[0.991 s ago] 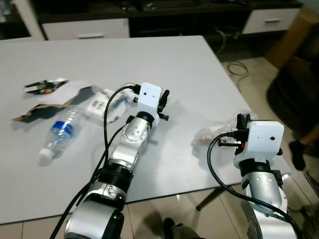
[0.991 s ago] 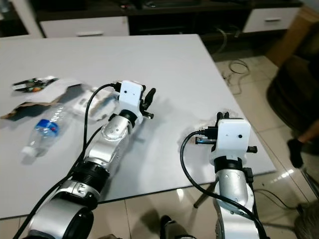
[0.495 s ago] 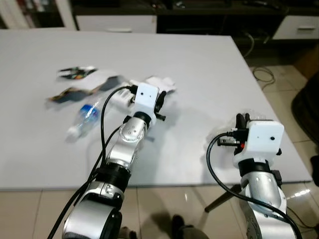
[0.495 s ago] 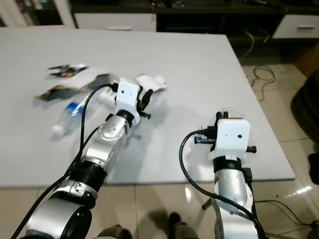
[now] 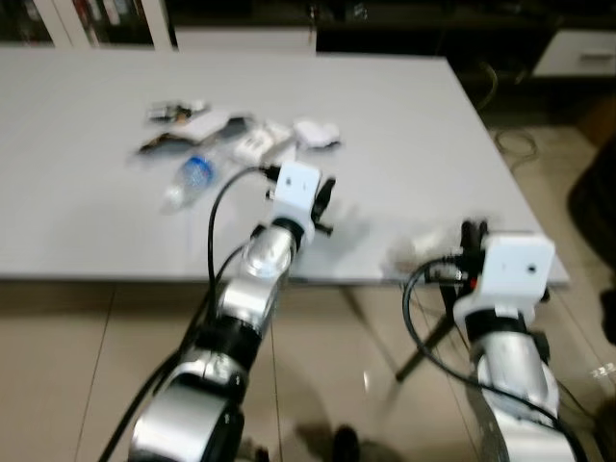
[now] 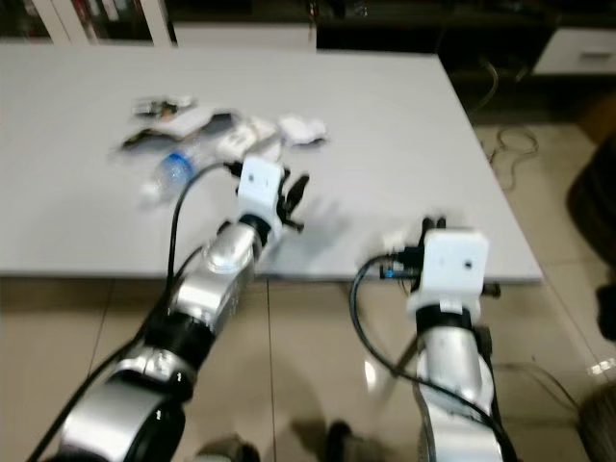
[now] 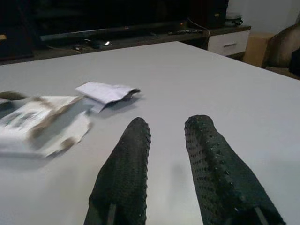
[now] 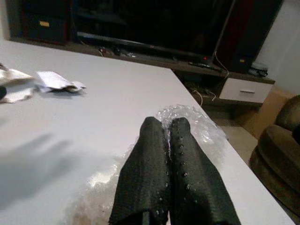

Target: Picking trash to rubbish bin

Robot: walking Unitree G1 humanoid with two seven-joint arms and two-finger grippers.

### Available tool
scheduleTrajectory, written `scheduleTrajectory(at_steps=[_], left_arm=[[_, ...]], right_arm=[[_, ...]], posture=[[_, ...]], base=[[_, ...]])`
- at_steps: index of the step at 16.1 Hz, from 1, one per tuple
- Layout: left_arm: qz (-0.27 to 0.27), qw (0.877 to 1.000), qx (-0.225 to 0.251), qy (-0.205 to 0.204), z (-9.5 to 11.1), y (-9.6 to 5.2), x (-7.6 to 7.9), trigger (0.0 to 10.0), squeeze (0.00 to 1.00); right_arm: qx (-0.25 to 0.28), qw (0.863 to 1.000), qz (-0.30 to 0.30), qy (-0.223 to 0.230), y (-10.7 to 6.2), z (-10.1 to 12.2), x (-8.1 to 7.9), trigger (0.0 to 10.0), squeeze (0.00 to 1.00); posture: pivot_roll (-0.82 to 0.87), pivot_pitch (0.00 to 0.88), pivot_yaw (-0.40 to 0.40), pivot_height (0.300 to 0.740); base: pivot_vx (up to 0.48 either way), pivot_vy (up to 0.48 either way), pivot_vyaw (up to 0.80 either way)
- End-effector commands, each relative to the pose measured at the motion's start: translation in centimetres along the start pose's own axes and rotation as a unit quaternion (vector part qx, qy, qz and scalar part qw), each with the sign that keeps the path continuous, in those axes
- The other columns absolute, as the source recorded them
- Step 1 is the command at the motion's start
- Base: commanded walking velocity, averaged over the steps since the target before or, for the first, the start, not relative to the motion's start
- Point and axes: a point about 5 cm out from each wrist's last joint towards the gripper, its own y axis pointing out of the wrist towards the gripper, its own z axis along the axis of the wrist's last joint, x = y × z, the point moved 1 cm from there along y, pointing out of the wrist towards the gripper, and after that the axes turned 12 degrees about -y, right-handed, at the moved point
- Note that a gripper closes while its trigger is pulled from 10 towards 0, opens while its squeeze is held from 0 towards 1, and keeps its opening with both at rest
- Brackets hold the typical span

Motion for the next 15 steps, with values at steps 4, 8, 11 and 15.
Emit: scheduleTrajectory(at_steps=[4, 8, 11, 15], left_arm=[[-0.001, 1.0, -0.004, -0.01, 0.06, 0.11, -0.2, 10.0, 0.0], [0.0, 1.0, -0.014, -0.023, -0.13, 0.18, -0.39, 10.0, 0.0], [-0.002, 1.0, -0.015, -0.024, -0.1, 0.23, -0.46, 10.0, 0.0], [-0.005, 1.0, -0.017, -0.022, -0.03, 0.29, -0.49, 10.0, 0.0]], right_arm=[[0.001, 1.0, -0.003, 0.001, -0.13, 0.15, 0.08, 10.0, 0.0], [0.001, 1.0, -0.004, 0.0, -0.12, 0.18, 0.14, 10.0, 0.0], [0.002, 1.0, -0.005, 0.0, -0.07, 0.19, 0.13, 10.0, 0.0], [0.003, 1.0, -0.007, 0.001, -0.04, 0.18, 0.14, 10.0, 0.0]], posture=[[0.04, 0.11, -0.026, 0.74], [0.04, 0.107, -0.025, 0.74], [0.04, 0.105, -0.024, 0.74], [0.04, 0.105, -0.021, 0.74]], base=[[-0.14, 0.0, 0.0], [0.0, 0.185, 0.0], [0.0, 0.431, 0.0], [0.0, 0.455, 0.0]])
